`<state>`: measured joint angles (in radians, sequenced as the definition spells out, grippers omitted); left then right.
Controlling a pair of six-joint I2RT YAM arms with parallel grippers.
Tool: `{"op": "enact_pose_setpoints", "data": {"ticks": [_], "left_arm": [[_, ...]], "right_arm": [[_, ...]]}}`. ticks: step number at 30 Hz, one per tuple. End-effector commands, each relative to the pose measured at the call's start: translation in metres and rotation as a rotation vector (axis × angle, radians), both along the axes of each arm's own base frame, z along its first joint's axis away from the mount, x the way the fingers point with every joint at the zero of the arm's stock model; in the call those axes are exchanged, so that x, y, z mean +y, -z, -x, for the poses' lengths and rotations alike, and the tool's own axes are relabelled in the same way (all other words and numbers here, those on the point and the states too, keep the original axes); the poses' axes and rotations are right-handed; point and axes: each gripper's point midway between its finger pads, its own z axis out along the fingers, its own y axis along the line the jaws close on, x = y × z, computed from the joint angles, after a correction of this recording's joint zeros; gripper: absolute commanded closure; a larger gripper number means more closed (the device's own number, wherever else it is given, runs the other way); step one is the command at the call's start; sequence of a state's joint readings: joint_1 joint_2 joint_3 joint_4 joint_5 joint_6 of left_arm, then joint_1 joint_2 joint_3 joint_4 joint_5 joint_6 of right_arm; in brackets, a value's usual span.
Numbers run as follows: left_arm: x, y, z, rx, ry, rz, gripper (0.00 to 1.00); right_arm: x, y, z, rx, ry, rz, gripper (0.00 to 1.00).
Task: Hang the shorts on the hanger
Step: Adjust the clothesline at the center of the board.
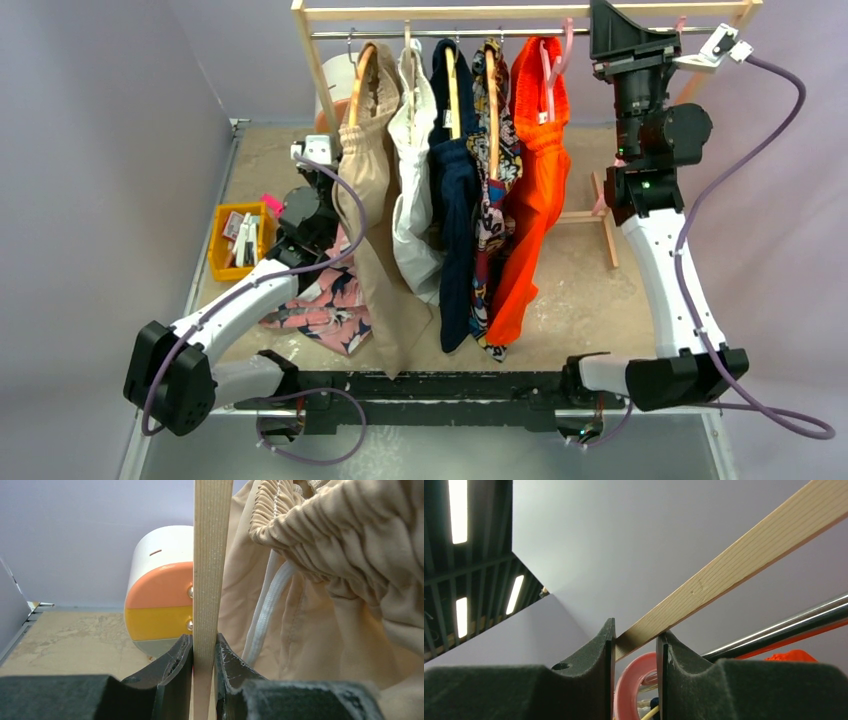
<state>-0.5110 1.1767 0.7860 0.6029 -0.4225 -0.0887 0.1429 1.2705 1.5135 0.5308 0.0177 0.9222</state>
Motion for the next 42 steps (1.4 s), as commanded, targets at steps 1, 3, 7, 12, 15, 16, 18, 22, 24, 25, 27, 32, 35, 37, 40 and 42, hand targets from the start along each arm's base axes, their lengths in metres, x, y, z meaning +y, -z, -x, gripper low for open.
{"op": "enact_pose_setpoints", "data": {"ticks": [1,3,7,12,15,16,18,22,24,25,27,32,35,37,40,42], "left_arm": [[-0.005,-0.055,0.01,-0.191,0.038,0.12,1.0],[-0.008,-0.055,0.008,-0.192,0.04,0.118,1.0],[-0.013,-0.056,0.003,-0.197,0.039,0.114,1.0],[-0.016,-0.057,-0.002,-0.204,0.028,0.116,1.0],[-0.017,-0.056,-0.004,-0.207,0.018,0.114,1.0],[-0.017,-0.056,-0.005,-0.207,0.011,0.114,1.0],[-0.016,-0.056,-0.006,-0.21,0.001,0.114,1.0],[-0.016,-0.055,-0.011,-0.212,-0.013,0.109,1.0],[-0.017,-0.056,-0.012,-0.217,-0.015,0.113,1.0],[-0.017,-0.057,-0.013,-0.219,-0.015,0.114,1.0],[-0.018,-0.057,-0.014,-0.223,-0.017,0.115,1.0],[-0.019,-0.061,-0.014,-0.235,-0.015,0.119,1.0],[-0.02,-0.062,-0.016,-0.236,-0.018,0.118,1.0],[-0.022,-0.06,-0.018,-0.232,-0.015,0.117,1.0],[-0.024,-0.058,-0.021,-0.227,-0.008,0.116,1.0],[-0.027,-0.054,-0.022,-0.221,-0.003,0.113,1.0]], "right_arm": [[0.026,-0.043,0.052,-0.355,-0.057,0.272,1.0],[0.027,-0.041,0.047,-0.37,-0.065,0.286,1.0],[0.025,-0.034,0.034,-0.386,-0.076,0.311,1.0],[0.02,-0.024,0.015,-0.413,-0.095,0.333,1.0],[0.018,-0.018,0.005,-0.428,-0.114,0.343,1.0],[0.018,-0.017,0.003,-0.434,-0.12,0.346,1.0],[0.017,-0.015,-0.003,-0.444,-0.131,0.352,1.0],[0.019,-0.011,-0.014,-0.452,-0.15,0.358,1.0],[0.02,-0.009,-0.022,-0.452,-0.158,0.362,1.0],[0.019,-0.009,-0.024,-0.455,-0.159,0.365,1.0],[0.021,-0.012,-0.025,-0.469,-0.167,0.373,1.0],[0.024,-0.016,-0.033,-0.49,-0.184,0.384,1.0],[0.024,-0.019,-0.04,-0.501,-0.189,0.374,1.0],[0.023,-0.02,-0.045,-0.505,-0.192,0.358,1.0],[0.021,-0.02,-0.056,-0.499,-0.187,0.345,1.0],[0.021,-0.016,-0.063,-0.49,-0.191,0.341,1.0]]}}
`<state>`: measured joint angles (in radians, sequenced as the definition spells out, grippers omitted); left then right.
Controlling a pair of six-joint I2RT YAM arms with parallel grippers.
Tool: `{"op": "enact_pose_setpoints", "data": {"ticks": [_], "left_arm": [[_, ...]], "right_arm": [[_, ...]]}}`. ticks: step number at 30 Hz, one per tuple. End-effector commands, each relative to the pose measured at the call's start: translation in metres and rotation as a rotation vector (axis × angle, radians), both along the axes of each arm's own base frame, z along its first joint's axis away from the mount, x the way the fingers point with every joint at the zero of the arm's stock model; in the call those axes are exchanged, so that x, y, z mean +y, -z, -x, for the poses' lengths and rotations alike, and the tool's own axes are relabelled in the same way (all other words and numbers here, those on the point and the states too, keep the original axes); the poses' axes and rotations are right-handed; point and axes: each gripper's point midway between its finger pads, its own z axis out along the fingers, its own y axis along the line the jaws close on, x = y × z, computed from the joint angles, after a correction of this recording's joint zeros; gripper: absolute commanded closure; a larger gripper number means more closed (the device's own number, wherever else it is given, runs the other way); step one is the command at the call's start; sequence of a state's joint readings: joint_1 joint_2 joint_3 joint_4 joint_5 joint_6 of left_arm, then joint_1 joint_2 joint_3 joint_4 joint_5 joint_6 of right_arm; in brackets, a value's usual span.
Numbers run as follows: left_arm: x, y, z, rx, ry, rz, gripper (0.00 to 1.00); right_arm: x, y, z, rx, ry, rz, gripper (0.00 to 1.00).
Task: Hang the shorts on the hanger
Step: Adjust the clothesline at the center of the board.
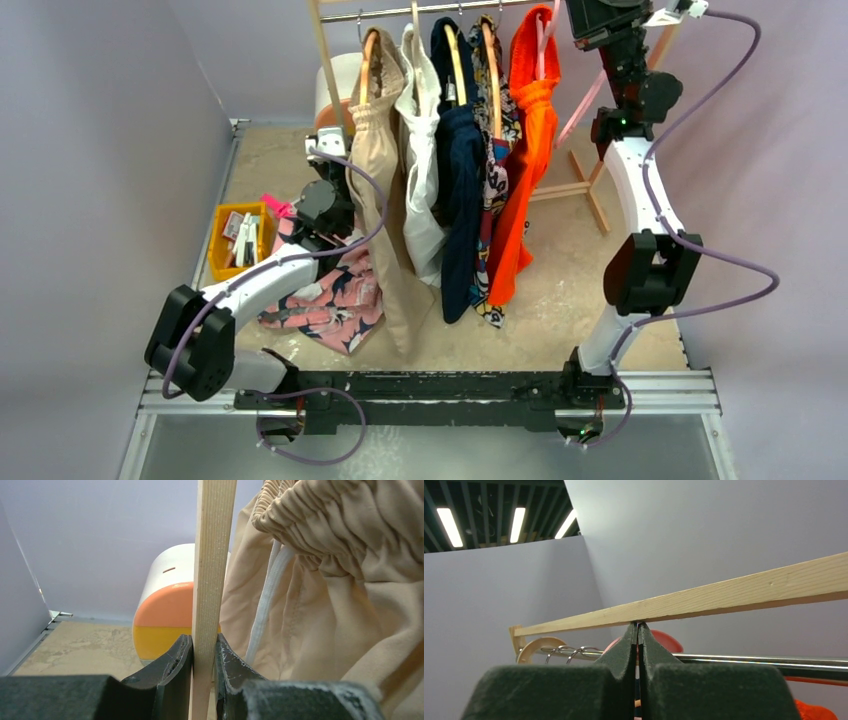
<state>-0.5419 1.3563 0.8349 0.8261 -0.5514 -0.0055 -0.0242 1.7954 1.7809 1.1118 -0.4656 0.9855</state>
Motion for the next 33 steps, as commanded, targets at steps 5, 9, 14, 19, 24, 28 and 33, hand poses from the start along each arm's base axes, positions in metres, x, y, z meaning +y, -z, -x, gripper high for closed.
{"op": "enact_pose_setpoints", "data": {"ticks": [5,9,14,19,24,28,33], "left_arm": [[-0.023,-0.048,0.006,-0.152,0.114,0.106,1.0],[-0.022,-0.048,0.007,-0.148,0.113,0.094,1.0],[-0.017,-0.048,0.01,-0.141,0.099,0.088,1.0],[-0.011,-0.045,0.012,-0.125,0.071,0.085,1.0],[-0.009,-0.041,0.013,-0.107,0.068,0.076,1.0],[-0.008,-0.037,0.016,-0.092,0.074,0.073,1.0],[-0.005,-0.038,0.026,-0.066,0.087,0.083,0.72]], "right_arm": [[0.009,-0.021,0.029,-0.147,-0.022,0.039,1.0],[0.011,-0.01,0.039,-0.127,-0.032,0.049,1.0],[0.01,-0.014,0.061,-0.114,-0.018,0.046,0.9],[0.008,-0.017,0.076,-0.082,0.007,0.052,0.74],[0.004,-0.018,0.093,-0.046,0.042,0.061,0.58],[0.004,-0.016,0.109,-0.002,0.061,0.078,0.43],[0.009,-0.017,0.139,0.06,0.066,0.138,0.32]]}}
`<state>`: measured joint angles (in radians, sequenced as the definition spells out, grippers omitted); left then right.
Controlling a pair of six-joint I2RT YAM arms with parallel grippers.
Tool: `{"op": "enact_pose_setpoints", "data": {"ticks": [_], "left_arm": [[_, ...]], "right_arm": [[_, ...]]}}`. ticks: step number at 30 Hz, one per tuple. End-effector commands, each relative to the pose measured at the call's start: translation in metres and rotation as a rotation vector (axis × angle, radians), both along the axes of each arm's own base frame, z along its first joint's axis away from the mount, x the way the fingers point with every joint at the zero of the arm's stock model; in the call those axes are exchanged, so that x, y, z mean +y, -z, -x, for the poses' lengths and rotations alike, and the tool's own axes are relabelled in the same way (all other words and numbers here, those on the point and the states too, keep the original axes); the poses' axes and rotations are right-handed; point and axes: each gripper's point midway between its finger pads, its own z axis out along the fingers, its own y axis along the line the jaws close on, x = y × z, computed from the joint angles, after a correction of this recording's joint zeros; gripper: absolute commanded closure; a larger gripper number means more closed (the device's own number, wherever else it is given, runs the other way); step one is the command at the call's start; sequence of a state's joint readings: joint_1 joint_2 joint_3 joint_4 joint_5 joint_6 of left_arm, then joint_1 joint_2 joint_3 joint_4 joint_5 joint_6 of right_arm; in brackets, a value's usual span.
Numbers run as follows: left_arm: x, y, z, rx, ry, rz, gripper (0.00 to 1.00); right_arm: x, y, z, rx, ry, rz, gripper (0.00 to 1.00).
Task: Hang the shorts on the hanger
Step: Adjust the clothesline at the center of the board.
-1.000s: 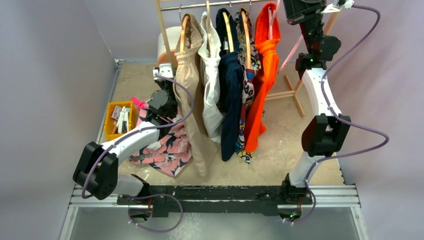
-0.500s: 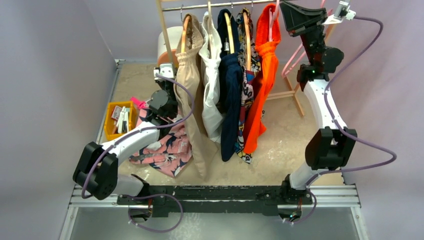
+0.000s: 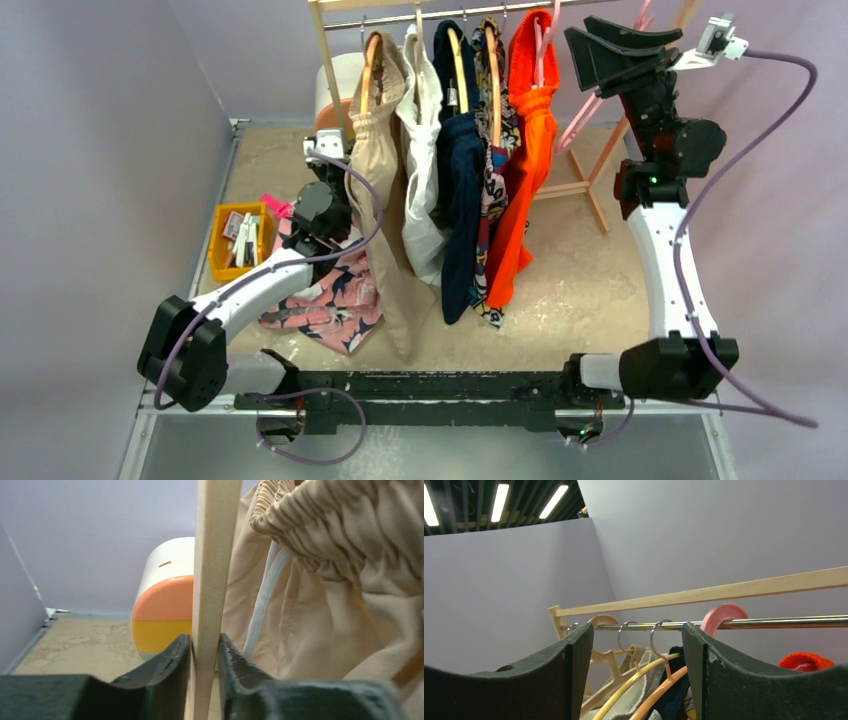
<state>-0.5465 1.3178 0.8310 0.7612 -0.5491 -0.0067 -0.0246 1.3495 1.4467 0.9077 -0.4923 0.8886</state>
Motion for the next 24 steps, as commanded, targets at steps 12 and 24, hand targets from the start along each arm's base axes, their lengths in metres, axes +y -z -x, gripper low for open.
{"op": "enact_pose_setpoints", "data": {"ticks": [12,24], "left_arm": [[0.009,-0.035,0.059,0.002,0.131,0.143,0.34],[0.141,-0.01,0.161,0.219,-0.372,0.463,0.22]], "right_arm": [[0.005,0.019,0.1,0.113,0.061,0.112,0.21],[0.006,0.083,0.126,0.315,0.108,0.149,0.22]]}}
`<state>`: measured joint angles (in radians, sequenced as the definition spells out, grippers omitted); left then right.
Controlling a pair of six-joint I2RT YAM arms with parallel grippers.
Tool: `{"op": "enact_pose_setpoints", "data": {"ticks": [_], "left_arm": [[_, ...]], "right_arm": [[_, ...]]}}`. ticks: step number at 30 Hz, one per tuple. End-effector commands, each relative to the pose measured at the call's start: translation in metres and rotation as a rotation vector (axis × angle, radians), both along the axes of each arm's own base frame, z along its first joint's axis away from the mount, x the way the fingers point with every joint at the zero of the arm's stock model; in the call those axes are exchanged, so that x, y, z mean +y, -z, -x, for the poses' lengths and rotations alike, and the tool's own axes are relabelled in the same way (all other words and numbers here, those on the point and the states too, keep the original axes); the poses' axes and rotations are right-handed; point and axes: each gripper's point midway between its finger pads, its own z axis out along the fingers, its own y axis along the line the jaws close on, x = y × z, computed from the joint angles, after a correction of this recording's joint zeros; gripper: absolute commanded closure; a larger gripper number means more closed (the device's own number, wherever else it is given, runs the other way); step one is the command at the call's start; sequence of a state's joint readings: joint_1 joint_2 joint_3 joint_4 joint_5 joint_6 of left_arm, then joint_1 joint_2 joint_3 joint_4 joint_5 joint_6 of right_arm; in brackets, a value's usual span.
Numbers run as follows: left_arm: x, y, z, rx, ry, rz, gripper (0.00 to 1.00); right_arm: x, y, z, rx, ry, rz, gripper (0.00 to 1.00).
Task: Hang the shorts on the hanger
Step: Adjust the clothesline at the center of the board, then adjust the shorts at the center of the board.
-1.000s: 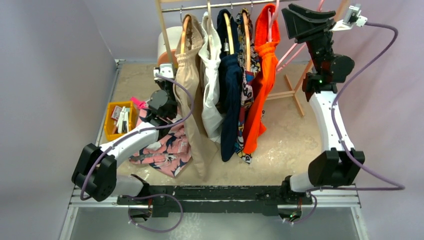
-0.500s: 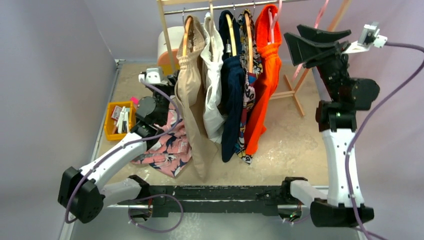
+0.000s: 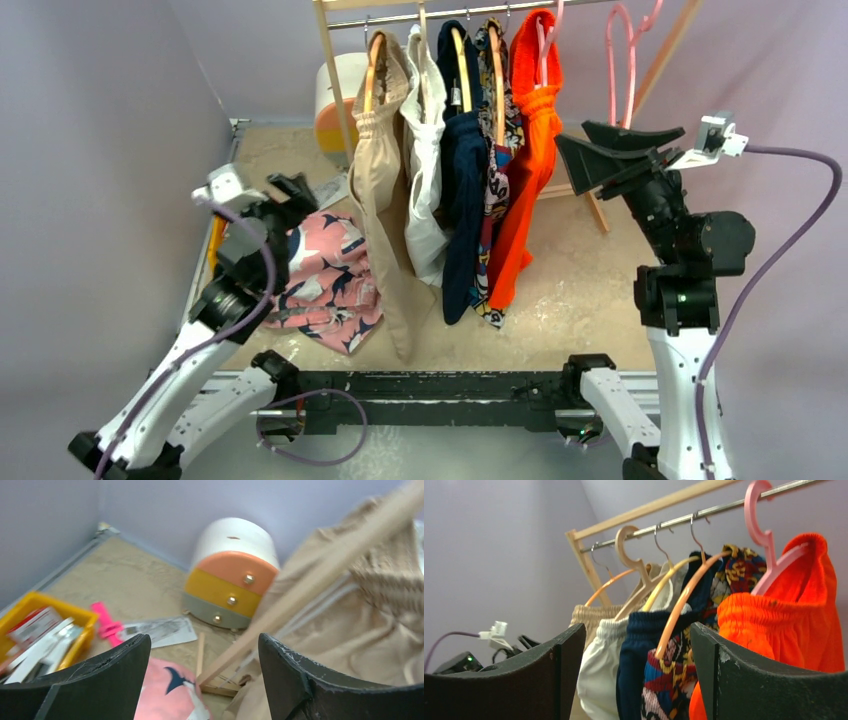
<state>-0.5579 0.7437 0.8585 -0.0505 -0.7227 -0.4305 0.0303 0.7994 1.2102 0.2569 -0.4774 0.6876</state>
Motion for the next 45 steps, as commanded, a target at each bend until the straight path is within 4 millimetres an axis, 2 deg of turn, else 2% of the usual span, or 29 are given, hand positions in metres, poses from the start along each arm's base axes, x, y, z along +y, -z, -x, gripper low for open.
{"op": "enact_pose_setpoints", "data": {"ticks": [1,5,9,12,13,16,19,22,29,32,36,37,39,42,45], "left_arm": [[0.068,0.024,0.052,0.124,-0.303,0.143,0.22],[0.089,0.065,0.082,0.243,-0.402,0.192,0.21],[0.089,0.106,0.095,0.381,-0.426,0.192,0.2],[0.083,0.13,0.099,0.454,-0.409,0.189,0.17],[0.082,0.131,0.099,0.45,-0.408,0.205,0.17],[0.08,0.127,0.096,0.418,-0.387,0.22,0.16],[0.08,0.126,0.094,0.395,-0.386,0.229,0.15],[0.08,0.125,0.091,0.383,-0.388,0.229,0.14],[0.079,0.115,0.087,0.366,-0.359,0.175,0.14],[0.08,0.113,0.088,0.35,-0.347,0.168,0.14],[0.083,0.11,0.09,0.326,-0.35,0.172,0.14],[0.084,0.109,0.091,0.321,-0.352,0.171,0.14],[0.086,0.108,0.091,0.314,-0.356,0.17,0.14],[0.087,0.107,0.091,0.313,-0.366,0.159,0.13],[0.087,0.107,0.091,0.318,-0.369,0.158,0.13]], "right_arm": [[-0.001,0.029,0.003,0.095,0.036,0.034,0.23],[0.003,0.072,0.005,0.229,0.028,0.085,0.23],[-0.003,0.12,0.006,0.387,0.063,0.137,0.22],[-0.013,0.153,0.008,0.489,0.128,0.167,0.09],[-0.017,0.165,0.008,0.533,0.152,0.18,0.03],[-0.032,0.188,0.005,0.633,0.246,0.189,0.01],[-0.043,0.188,0.003,0.672,0.332,0.12,0.01],[-0.037,0.171,-0.002,0.639,0.318,0.107,0.01],[0.006,0.094,-0.02,0.404,0.136,0.148,0.01],[0.026,0.082,-0.031,0.392,0.122,0.155,0.01],[0.063,0.082,-0.032,0.41,0.172,0.179,0.01],[0.079,0.086,-0.026,0.415,0.164,0.195,0.01],[0.094,0.098,-0.019,0.437,0.212,0.226,0.01],[0.108,0.14,-0.005,0.497,0.312,0.328,0.01],[0.097,0.182,0.009,0.593,0.37,0.346,0.01]]}}
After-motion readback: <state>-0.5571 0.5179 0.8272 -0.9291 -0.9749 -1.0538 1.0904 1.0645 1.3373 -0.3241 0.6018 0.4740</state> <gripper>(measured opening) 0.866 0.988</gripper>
